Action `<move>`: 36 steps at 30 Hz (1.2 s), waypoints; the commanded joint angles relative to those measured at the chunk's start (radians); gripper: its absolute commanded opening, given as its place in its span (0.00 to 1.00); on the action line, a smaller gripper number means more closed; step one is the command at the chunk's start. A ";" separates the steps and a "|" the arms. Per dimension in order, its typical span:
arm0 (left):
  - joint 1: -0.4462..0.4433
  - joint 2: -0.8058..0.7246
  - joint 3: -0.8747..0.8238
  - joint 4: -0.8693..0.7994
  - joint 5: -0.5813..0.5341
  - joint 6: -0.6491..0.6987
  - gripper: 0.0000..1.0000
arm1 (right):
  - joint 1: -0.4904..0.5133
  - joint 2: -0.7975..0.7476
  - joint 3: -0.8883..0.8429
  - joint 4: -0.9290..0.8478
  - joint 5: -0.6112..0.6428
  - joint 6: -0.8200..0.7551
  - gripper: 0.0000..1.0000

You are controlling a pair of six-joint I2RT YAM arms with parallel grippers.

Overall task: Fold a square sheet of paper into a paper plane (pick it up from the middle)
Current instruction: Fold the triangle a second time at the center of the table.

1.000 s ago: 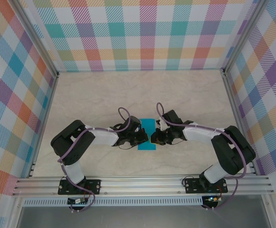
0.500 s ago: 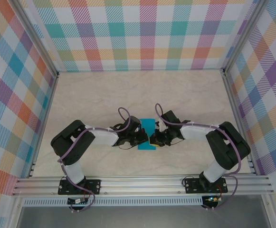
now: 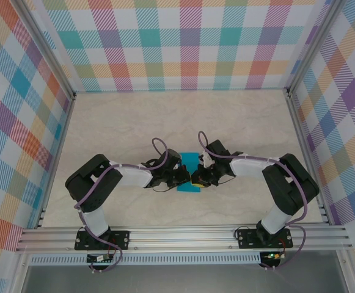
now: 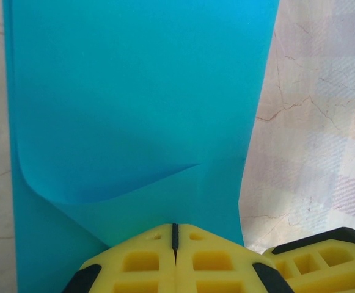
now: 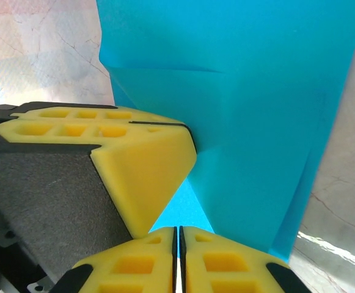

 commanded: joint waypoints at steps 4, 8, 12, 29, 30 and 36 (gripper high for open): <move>-0.012 0.015 -0.025 -0.051 0.000 0.013 0.00 | 0.011 0.014 -0.013 0.002 0.023 -0.005 0.12; -0.011 0.006 -0.025 -0.048 0.002 0.012 0.00 | 0.011 -0.005 -0.024 0.000 0.023 -0.002 0.13; -0.011 -0.001 -0.024 -0.040 0.008 0.013 0.00 | 0.011 -0.017 -0.035 0.007 0.028 0.008 0.13; -0.010 0.000 -0.024 -0.044 0.008 0.012 0.00 | 0.011 -0.023 -0.081 -0.010 0.084 0.022 0.12; -0.010 0.001 -0.025 -0.042 0.008 0.012 0.00 | 0.011 -0.021 -0.086 -0.011 0.087 0.022 0.12; -0.012 0.004 -0.025 -0.045 0.007 0.012 0.00 | 0.011 -0.032 -0.086 -0.044 0.107 0.013 0.12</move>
